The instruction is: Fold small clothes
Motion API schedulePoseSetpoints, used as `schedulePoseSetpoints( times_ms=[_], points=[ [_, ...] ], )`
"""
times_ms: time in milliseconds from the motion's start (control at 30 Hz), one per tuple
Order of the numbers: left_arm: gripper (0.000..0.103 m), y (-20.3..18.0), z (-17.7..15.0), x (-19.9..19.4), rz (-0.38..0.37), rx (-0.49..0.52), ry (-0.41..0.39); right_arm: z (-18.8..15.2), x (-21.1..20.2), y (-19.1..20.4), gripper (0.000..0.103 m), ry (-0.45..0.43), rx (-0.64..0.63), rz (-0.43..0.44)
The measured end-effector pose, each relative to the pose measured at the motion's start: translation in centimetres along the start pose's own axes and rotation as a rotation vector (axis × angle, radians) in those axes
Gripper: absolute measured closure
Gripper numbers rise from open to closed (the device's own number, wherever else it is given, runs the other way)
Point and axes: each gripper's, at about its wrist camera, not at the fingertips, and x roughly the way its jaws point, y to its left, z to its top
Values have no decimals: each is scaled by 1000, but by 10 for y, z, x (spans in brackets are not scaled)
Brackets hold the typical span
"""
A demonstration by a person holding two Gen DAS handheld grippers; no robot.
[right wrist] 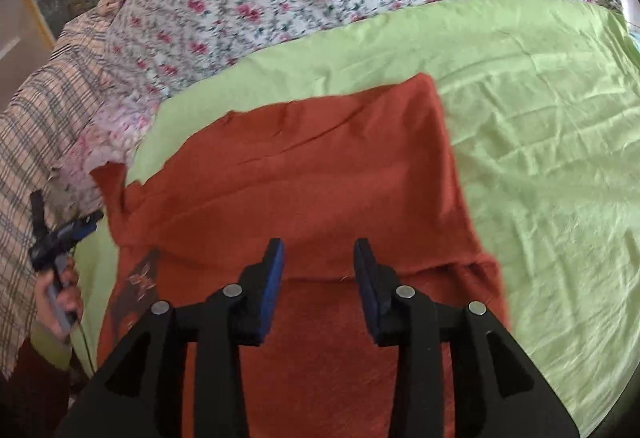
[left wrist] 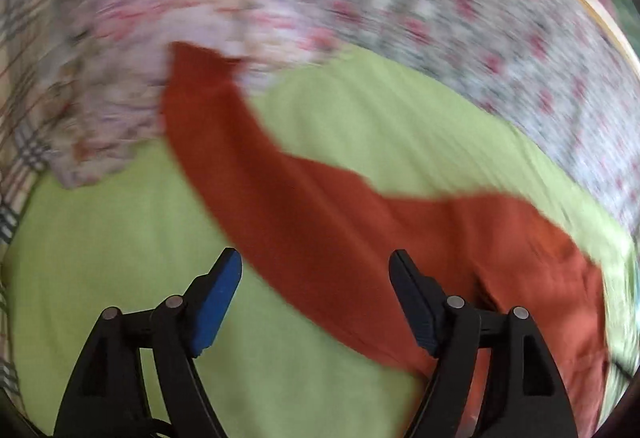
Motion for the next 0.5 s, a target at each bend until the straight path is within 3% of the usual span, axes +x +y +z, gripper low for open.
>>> schedulePoseSetpoints(
  times_ms=[167, 300, 367, 433, 467, 500],
  points=[
    [24, 77, 47, 54, 41, -190, 46, -16, 14, 18, 65, 71, 3, 34],
    [23, 112, 74, 98, 62, -275, 87, -22, 25, 29, 65, 104, 5, 48],
    [25, 113, 85, 106, 83, -270, 48, -23, 29, 30, 65, 115, 13, 54],
    [55, 107, 96, 112, 66, -237, 32, -24, 33, 33, 65, 126, 12, 54],
    [97, 104, 98, 114, 50, -227, 42, -24, 34, 34, 65, 129, 14, 59],
    [98, 101, 101, 115, 42, -221, 47, -24, 36, 35, 65, 133, 19, 69]
  ],
)
